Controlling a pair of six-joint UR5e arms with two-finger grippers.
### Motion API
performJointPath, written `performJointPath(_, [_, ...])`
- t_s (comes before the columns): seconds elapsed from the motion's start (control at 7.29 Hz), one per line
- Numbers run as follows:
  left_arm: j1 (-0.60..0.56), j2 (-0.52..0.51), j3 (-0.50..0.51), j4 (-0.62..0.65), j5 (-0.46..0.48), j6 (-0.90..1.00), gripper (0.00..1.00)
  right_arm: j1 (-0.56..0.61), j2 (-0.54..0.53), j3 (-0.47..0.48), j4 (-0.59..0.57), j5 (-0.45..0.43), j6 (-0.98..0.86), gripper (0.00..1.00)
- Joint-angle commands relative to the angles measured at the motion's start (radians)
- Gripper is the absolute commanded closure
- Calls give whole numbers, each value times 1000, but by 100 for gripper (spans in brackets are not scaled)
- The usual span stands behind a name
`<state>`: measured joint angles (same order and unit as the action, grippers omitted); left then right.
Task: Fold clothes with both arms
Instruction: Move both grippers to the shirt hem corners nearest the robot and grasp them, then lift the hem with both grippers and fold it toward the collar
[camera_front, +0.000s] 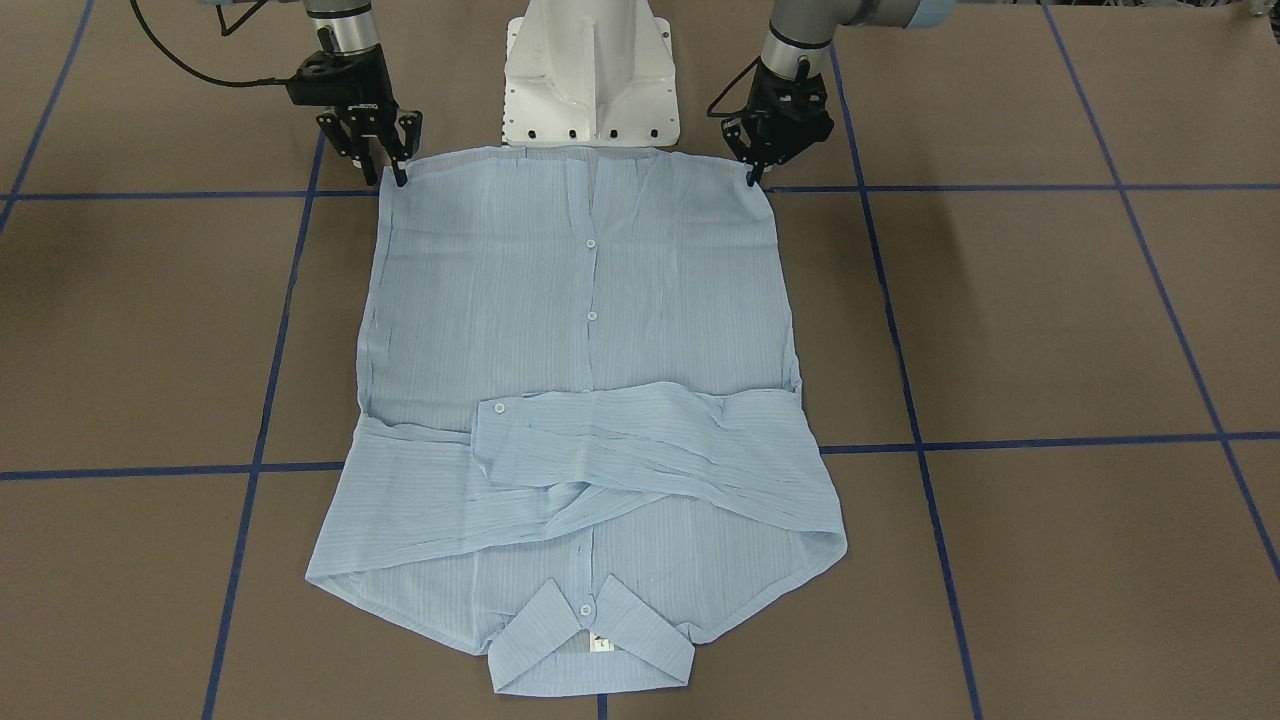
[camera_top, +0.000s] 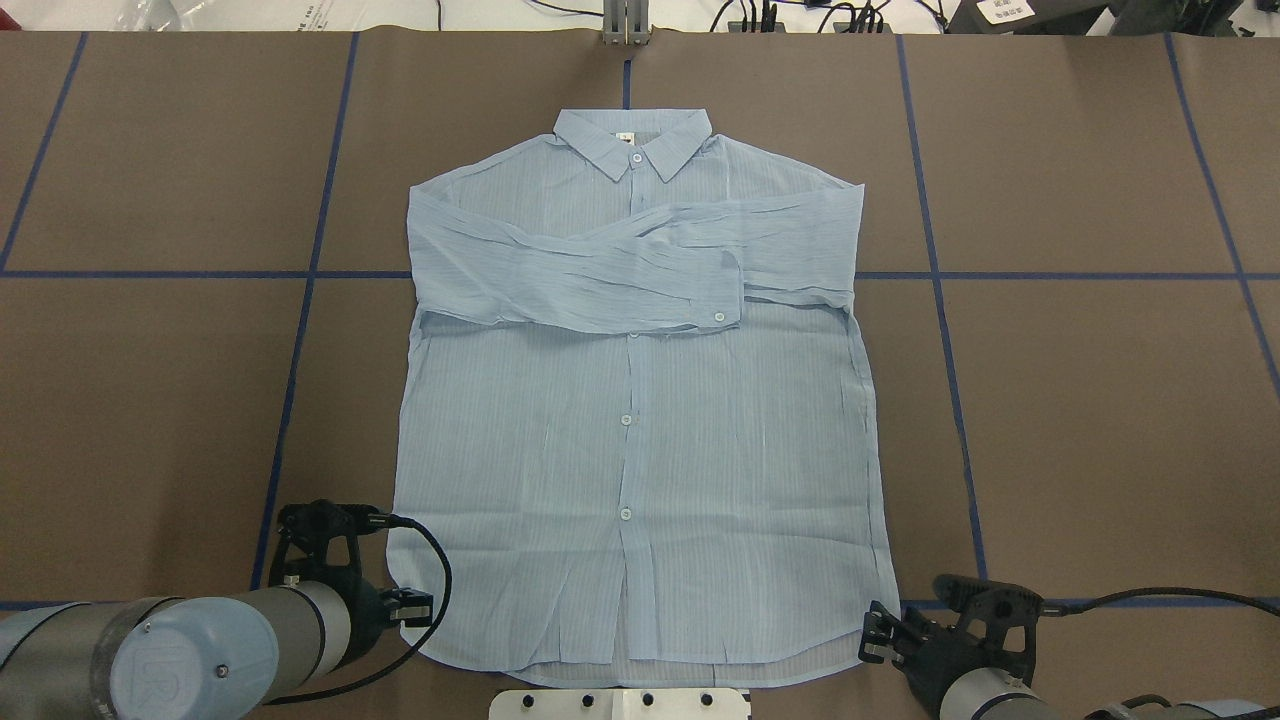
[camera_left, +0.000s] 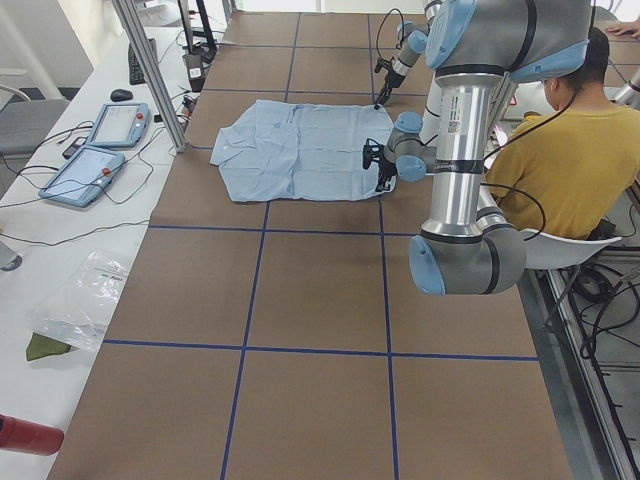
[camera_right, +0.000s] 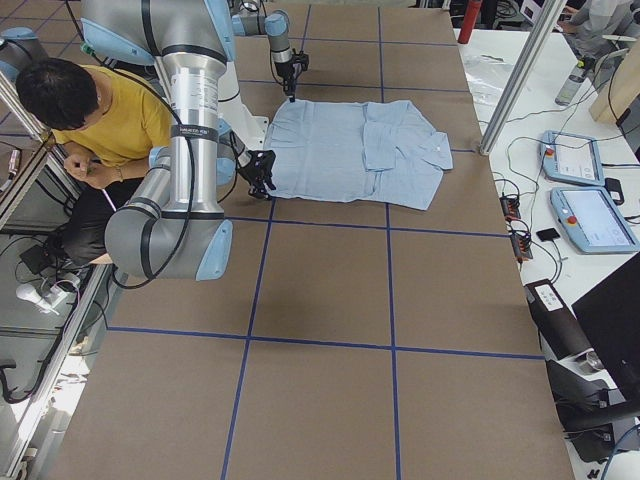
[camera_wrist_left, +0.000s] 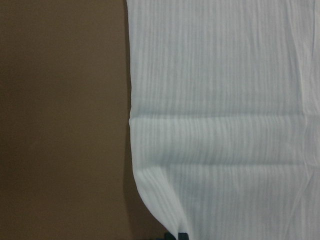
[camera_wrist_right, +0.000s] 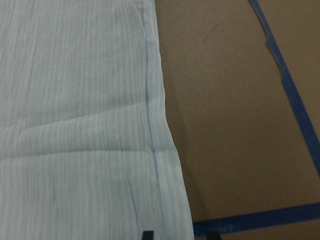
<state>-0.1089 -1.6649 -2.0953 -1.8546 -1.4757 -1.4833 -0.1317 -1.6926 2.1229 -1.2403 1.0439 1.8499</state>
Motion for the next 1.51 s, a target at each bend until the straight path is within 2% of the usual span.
performJointPath(0.0, [0, -1, 1, 0, 0, 0, 100, -6, 10, -7, -1, -2, 0, 68])
performJointPath(0.27, [0, -1, 0, 0, 0, 0, 100, -19, 8, -6, -1, -4, 0, 92])
performJointPath(0.41, [0, -3, -2, 0, 0, 0, 100, -29, 4, -6, -1, -5, 0, 100])
performJointPath(0.69, [-5, 8, -47, 5, -3, 6, 100, -28, -5, 37, -2, -2, 0, 100])
performJointPath(0.82, [-8, 23, -125, 40, -14, 18, 100, -28, -39, 136, -72, 14, -1, 100])
performJointPath(0.96, [-2, 36, -232, 148, -26, 18, 100, -28, -48, 281, -223, 115, 0, 100])
performJointPath(1.24, [20, 30, -470, 364, -122, 18, 100, -49, -41, 571, -496, 224, -1, 100])
performJointPath(1.37, [18, 24, -579, 470, -168, 20, 100, -57, 3, 647, -613, 273, 0, 100])
